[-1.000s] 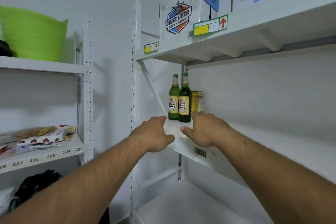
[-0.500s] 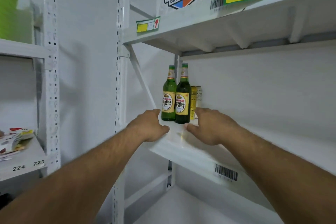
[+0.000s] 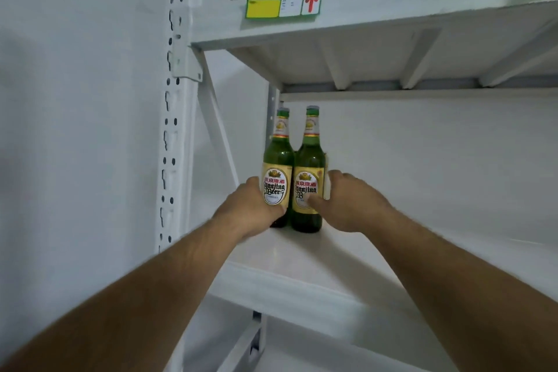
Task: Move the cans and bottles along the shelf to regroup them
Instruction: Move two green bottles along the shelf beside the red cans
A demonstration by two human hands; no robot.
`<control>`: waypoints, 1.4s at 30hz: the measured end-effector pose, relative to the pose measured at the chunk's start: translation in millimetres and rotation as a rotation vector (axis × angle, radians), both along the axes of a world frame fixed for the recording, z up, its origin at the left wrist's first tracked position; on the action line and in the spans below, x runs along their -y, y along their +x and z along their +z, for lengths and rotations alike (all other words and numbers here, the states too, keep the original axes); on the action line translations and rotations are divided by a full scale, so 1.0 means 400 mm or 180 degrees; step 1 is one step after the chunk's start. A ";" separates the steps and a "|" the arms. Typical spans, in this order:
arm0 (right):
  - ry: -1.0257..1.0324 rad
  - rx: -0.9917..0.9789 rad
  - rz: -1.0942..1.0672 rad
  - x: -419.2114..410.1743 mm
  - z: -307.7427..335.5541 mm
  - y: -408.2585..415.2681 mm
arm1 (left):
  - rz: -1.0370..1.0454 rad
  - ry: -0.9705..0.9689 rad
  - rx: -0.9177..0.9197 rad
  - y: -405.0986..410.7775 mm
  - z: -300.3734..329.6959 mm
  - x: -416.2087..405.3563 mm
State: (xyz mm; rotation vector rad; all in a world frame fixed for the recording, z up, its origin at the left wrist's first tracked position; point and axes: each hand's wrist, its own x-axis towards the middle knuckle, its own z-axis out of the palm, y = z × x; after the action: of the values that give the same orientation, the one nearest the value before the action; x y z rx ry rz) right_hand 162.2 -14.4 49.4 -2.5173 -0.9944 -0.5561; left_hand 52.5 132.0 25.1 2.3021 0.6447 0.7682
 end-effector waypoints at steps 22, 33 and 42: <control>0.2143 -0.1468 0.0130 -0.180 0.052 0.120 | -0.0569 -0.0995 0.0190 0.198 -0.012 -0.170; 0.2467 -0.1327 -0.0057 -0.131 0.056 0.108 | -0.0668 -0.1140 0.0321 0.175 -0.015 -0.152; 0.2961 -0.1081 -0.0236 0.070 0.085 0.035 | -0.1310 -0.1177 0.0301 0.146 -0.001 -0.034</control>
State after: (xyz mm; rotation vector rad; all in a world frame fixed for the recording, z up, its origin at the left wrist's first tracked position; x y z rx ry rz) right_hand 176.1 -42.5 83.5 -1.7222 -0.3687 -0.4433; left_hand 111.1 145.6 24.6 1.9522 0.2298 0.5082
